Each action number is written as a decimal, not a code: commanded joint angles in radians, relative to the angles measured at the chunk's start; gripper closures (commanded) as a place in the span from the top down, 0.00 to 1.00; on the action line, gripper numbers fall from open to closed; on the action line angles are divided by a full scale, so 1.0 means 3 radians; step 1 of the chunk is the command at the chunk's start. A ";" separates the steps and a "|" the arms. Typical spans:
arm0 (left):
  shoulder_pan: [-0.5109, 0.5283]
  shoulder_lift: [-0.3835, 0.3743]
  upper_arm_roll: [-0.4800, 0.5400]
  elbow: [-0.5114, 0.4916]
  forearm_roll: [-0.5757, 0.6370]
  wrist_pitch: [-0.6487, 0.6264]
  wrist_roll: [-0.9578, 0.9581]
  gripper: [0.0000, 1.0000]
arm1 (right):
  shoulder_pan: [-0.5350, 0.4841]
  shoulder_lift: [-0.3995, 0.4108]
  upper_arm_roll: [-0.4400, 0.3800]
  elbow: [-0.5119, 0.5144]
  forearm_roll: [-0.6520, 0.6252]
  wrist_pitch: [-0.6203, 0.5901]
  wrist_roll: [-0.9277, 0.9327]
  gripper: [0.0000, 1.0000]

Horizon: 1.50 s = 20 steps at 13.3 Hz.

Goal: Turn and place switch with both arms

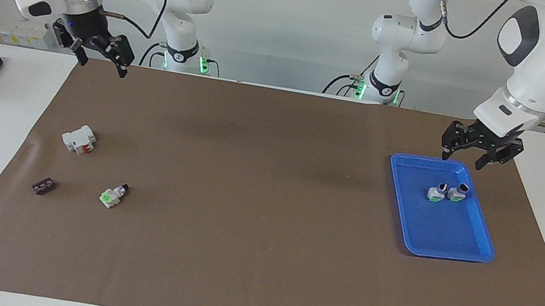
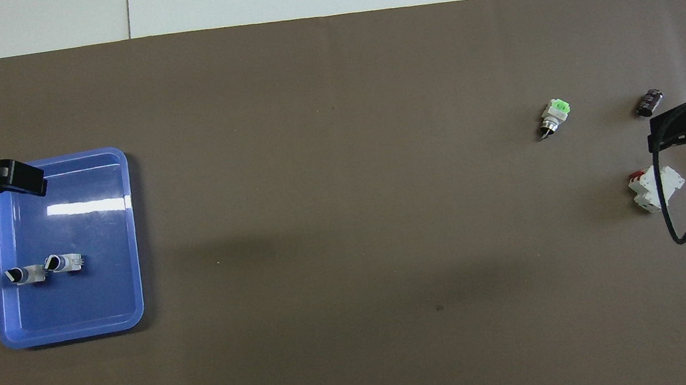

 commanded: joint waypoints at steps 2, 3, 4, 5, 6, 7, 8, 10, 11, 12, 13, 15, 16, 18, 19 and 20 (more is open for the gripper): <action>-0.0054 -0.0129 0.0078 -0.0103 -0.0006 0.0060 -0.0088 1.00 | 0.0016 -0.0040 -0.0013 -0.0029 0.0013 0.0037 0.0022 1.00; -0.0054 -0.0129 0.0078 -0.0093 -0.0006 0.0055 -0.0119 1.00 | 0.0016 -0.0040 -0.0013 -0.0029 0.0013 0.0032 0.0022 1.00; -0.0054 -0.0134 0.0083 -0.0088 -0.0011 0.0055 -0.0175 1.00 | 0.0011 -0.0040 -0.0013 -0.0029 0.0013 0.0032 0.0022 1.00; -0.0059 -0.0134 0.0078 -0.0068 -0.0011 0.0050 -0.0246 1.00 | 0.0016 -0.0040 -0.0013 -0.0029 0.0013 0.0032 0.0022 1.00; -0.0059 -0.0129 0.0073 -0.0047 -0.0006 0.0040 -0.0348 1.00 | 0.0016 -0.0040 -0.0013 -0.0029 0.0013 0.0037 0.0022 1.00; -0.0059 -0.0134 0.0073 -0.0047 -0.0006 0.0045 -0.0440 1.00 | 0.0016 -0.0040 -0.0013 -0.0029 0.0013 0.0032 0.0022 1.00; -0.0059 -0.0134 0.0063 -0.0047 -0.0006 0.0060 -0.0477 1.00 | 0.0011 -0.0040 -0.0013 -0.0029 0.0013 0.0032 0.0022 1.00; -0.0079 -0.0145 0.0063 -0.0062 -0.0006 0.0075 -0.0472 1.00 | 0.0016 -0.0040 -0.0013 -0.0029 0.0013 0.0032 0.0022 1.00; -0.0089 -0.0160 0.0063 -0.0088 -0.0001 0.0070 -0.0467 1.00 | 0.0016 -0.0040 -0.0013 -0.0029 0.0013 0.0032 0.0022 1.00; -0.0089 -0.0170 0.0053 -0.0103 0.0000 0.0060 -0.0457 1.00 | 0.0016 -0.0040 -0.0013 -0.0029 0.0013 0.0032 0.0022 1.00; -0.0079 -0.0180 0.0048 -0.0118 -0.0006 0.0070 -0.0441 1.00 | 0.0016 -0.0040 -0.0013 -0.0029 0.0013 0.0032 0.0022 1.00; -0.0094 -0.0180 0.0053 -0.0124 0.0000 0.0075 -0.0441 1.00 | 0.0016 -0.0040 -0.0013 -0.0029 0.0013 0.0032 0.0022 1.00; -0.0094 -0.0180 0.0048 -0.0118 0.0000 0.0050 -0.0436 1.00 | 0.0011 -0.0040 -0.0013 -0.0029 0.0013 0.0032 0.0022 1.00; -0.0110 -0.0201 0.0032 -0.0129 -0.0001 -0.0001 -0.0441 1.00 | 0.0016 -0.0040 -0.0013 -0.0029 0.0013 0.0032 0.0022 1.00; -0.0125 -0.0201 0.0032 -0.0129 0.0000 -0.0006 -0.0441 1.00 | 0.0016 -0.0040 -0.0013 -0.0029 0.0013 0.0032 0.0022 1.00; -0.0135 -0.0201 0.0032 -0.0129 0.0000 -0.0007 -0.0441 1.00 | 0.0016 -0.0040 -0.0013 -0.0029 0.0013 0.0032 0.0022 1.00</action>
